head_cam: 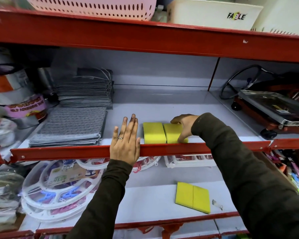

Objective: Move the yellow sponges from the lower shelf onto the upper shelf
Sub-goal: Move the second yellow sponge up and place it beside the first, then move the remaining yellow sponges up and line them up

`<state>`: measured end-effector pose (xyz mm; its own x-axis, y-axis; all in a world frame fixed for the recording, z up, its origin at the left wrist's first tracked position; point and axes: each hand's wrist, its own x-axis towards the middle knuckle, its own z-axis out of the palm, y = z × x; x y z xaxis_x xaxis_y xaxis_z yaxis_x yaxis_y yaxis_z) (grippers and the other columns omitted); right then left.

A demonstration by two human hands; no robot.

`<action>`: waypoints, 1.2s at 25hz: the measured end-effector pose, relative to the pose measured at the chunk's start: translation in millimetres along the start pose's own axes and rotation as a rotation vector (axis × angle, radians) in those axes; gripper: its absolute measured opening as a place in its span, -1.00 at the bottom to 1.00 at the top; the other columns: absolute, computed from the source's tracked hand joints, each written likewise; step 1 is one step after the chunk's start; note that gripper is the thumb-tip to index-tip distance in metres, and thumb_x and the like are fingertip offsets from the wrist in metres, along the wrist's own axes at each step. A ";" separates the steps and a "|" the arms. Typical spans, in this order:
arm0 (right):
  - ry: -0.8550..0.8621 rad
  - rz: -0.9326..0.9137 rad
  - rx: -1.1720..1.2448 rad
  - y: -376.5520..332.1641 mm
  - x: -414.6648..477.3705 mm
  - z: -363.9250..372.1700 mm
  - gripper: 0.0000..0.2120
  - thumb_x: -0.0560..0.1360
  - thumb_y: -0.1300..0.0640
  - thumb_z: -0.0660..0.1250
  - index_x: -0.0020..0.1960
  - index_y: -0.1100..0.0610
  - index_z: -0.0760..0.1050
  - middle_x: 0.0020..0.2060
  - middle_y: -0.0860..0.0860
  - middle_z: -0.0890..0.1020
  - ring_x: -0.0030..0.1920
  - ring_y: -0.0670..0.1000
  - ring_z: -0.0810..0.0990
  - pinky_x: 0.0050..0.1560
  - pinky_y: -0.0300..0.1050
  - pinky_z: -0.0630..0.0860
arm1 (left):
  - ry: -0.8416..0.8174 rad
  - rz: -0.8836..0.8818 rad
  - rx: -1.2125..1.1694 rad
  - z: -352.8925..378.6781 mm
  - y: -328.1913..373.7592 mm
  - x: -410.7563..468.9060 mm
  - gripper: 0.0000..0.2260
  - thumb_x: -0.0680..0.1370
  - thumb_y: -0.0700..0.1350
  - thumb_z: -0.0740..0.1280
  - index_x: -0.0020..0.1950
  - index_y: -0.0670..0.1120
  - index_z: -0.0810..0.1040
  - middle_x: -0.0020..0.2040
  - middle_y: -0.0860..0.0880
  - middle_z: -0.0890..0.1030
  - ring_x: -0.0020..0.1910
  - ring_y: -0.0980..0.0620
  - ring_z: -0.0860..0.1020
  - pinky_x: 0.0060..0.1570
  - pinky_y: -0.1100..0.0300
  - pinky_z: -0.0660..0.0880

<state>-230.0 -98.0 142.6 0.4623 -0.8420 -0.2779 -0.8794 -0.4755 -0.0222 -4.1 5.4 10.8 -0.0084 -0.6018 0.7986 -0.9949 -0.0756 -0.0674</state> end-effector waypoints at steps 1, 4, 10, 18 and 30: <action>0.007 -0.007 0.015 0.9 -2.1 -0.8 -0.13 0.29 -0.05 0.53 0.51 0.04 0.25 0.48 0.01 0.35 0.46 0.06 0.34 0.42 -0.04 0.35 | -0.005 -0.002 0.001 -0.1 -0.4 0.5 -0.46 0.68 0.00 -0.11 0.64 -0.15 0.11 0.63 -0.09 0.18 0.63 -0.06 0.06 0.60 -0.01 -0.26; 0.078 -0.040 0.108 3.7 -17.0 -3.4 -0.13 0.27 -0.12 0.55 0.49 0.03 0.29 0.47 0.01 0.38 0.45 0.07 0.35 0.43 -0.04 0.33 | -0.013 -0.004 -0.003 -1.6 -0.2 0.6 -0.46 0.68 0.00 -0.11 0.64 -0.15 0.09 0.63 -0.10 0.19 0.63 -0.05 0.05 0.60 -0.01 -0.27; 0.341 -0.143 0.290 0.0 -68.9 3.6 -0.43 0.27 -0.04 0.57 0.24 -0.03 0.52 0.14 -0.02 0.59 0.09 0.02 0.57 0.00 -0.20 0.47 | -0.028 -0.027 -0.046 -6.0 2.8 -0.2 -0.47 0.68 -0.01 -0.12 0.63 -0.16 0.13 0.63 -0.10 0.18 0.62 -0.07 0.11 0.60 0.02 -0.27; 0.038 -0.056 0.545 7.0 -111.5 79.4 -0.56 0.22 0.02 0.62 0.07 0.02 0.63 -0.13 -0.05 0.73 -0.18 -0.07 0.70 -0.10 -0.26 0.61 | -0.007 -0.044 -0.044 -5.6 3.9 -1.0 -0.47 0.68 -0.02 -0.08 0.63 -0.18 0.09 0.63 -0.11 0.16 0.61 -0.09 0.12 0.59 0.04 -0.29; -0.283 0.211 0.268 42.4 -15.7 257.1 0.12 0.23 -0.12 0.59 0.57 0.17 0.05 0.56 0.10 0.21 0.53 0.12 0.23 0.51 -0.06 0.22 | 0.029 -0.017 -0.007 5.6 0.7 0.0 -0.47 0.68 0.00 -0.12 0.64 -0.14 0.09 0.63 -0.09 0.18 0.63 -0.06 0.06 0.60 -0.01 -0.28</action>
<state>-303.7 -39.5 -100.9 0.2530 -0.7931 -0.5541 -0.9668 -0.1863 -0.1749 -4.2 0.8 7.4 0.0058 -0.5773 0.8165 -0.9956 -0.0798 -0.0493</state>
